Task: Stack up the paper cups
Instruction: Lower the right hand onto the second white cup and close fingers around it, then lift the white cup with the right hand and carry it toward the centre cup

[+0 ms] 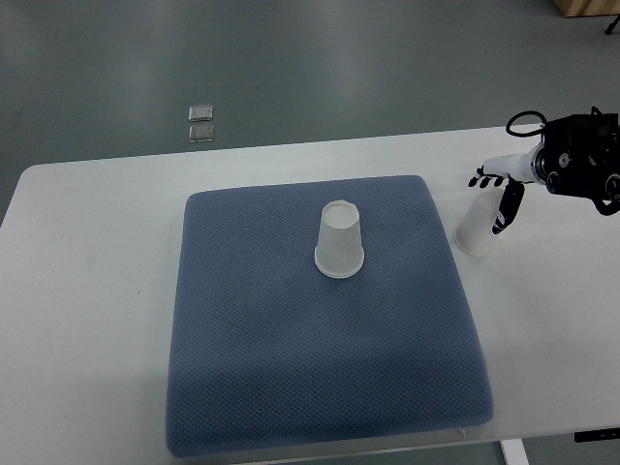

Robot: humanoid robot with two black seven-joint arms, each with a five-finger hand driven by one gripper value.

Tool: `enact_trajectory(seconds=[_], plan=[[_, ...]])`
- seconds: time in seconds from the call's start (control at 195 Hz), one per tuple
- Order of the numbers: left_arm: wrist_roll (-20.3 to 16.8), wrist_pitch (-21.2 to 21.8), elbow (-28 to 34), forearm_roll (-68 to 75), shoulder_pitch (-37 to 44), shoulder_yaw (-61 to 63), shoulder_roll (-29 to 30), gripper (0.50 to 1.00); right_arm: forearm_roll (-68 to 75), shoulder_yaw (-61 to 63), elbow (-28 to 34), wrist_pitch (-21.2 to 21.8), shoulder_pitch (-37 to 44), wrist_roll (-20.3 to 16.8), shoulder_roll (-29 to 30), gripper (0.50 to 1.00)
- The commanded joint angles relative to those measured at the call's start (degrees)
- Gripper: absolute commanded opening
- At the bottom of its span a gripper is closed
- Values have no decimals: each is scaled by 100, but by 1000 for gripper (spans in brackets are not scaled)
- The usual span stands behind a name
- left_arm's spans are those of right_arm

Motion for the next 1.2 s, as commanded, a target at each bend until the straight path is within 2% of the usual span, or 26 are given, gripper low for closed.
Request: enact_trajectory(seconds=[0.0, 0.149, 0.339, 0.411, 0.437, 0.488, 0.529, 0.632, 0.704, 0.832, 0.904, 1.017, 1.11, 1.197], plan=[[0, -10, -5, 0, 0, 0, 0, 1000, -2, 0, -20, -4, -37, 2, 0, 913], [0, -1, -14, 0, 0, 0, 0, 1000, -2, 0, -46, -13, -37, 2, 0, 899], [0, -1, -5, 0, 0, 0, 0, 1000, -2, 0, -46, -13, -54, 11, 0, 799], [0, -1, -14, 0, 0, 0, 0, 1000, -2, 0, -46, -13, -81, 11, 0, 789], [0, -1, -14, 0, 0, 0, 0, 1000, -10, 0, -46, -22, -81, 20, 0, 758], [0, -1, -14, 0, 0, 0, 0, 1000, -10, 0, -46, -22, -72, 20, 0, 738], [0, -1, -14, 0, 0, 0, 0, 1000, -10, 0, -46, -22, -72, 29, 0, 703], [0, -1, -5, 0, 0, 0, 0, 1000, -10, 0, -46, -13, -63, 29, 0, 601], [0, -1, -14, 0, 0, 0, 0, 1000, -10, -9, -46, -13, -37, 29, 0, 558], [0, -1, -14, 0, 0, 0, 0, 1000, -2, 0, -20, 58, 34, 29, -44, 554], [0, -1, -14, 0, 0, 0, 0, 1000, -28, -26, 51, 172, 403, 29, -123, 554], [0, -10, -23, 0, 0, 9, 0, 1000, -63, -70, 411, 673, 1123, 38, -404, 554], [0, -27, -31, 0, 0, 9, 0, 1000, -81, -123, 754, 1033, 1976, 29, -633, 564], [0, -27, -31, 9, -9, 9, 0, 1000, -169, -228, 1097, 1543, 2785, 29, -826, 566]])
